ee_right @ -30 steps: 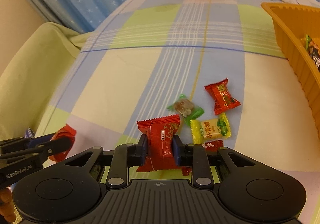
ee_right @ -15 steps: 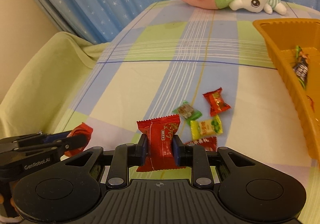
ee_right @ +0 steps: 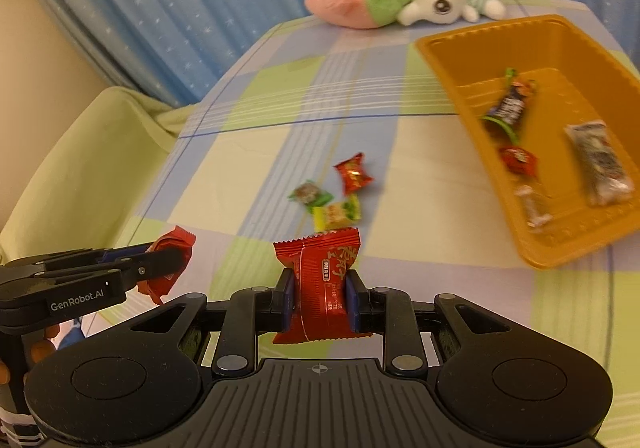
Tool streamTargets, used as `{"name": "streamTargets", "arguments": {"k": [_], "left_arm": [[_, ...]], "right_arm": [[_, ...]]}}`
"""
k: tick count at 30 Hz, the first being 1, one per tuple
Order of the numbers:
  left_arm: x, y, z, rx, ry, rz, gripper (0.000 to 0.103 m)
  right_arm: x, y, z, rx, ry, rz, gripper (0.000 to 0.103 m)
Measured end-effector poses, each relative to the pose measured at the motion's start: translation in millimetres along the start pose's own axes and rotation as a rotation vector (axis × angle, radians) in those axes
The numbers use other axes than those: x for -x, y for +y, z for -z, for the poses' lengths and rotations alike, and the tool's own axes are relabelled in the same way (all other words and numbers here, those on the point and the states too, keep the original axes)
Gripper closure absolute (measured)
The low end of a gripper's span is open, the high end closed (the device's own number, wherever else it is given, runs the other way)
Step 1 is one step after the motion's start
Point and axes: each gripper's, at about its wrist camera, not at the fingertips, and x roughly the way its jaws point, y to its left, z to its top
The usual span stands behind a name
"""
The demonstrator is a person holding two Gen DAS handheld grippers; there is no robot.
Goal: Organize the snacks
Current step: 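Carry both red candies over the orange tray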
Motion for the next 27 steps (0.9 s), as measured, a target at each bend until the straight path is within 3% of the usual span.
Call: {"name": "streamTargets", "arguments": {"k": [17,27], "left_arm": [[2.4,-96.2,-16.8,-0.108,-0.046,0.114,0.078],[-4.7,-150.1,-54.9,-0.155,-0.118,0.17,0.079]], "right_arm": [[77.4,-68.6,14.0,-0.076,-0.102,0.078,0.077],[106.7,-108.9,-10.2,-0.08,-0.177,0.127,0.077]]}}
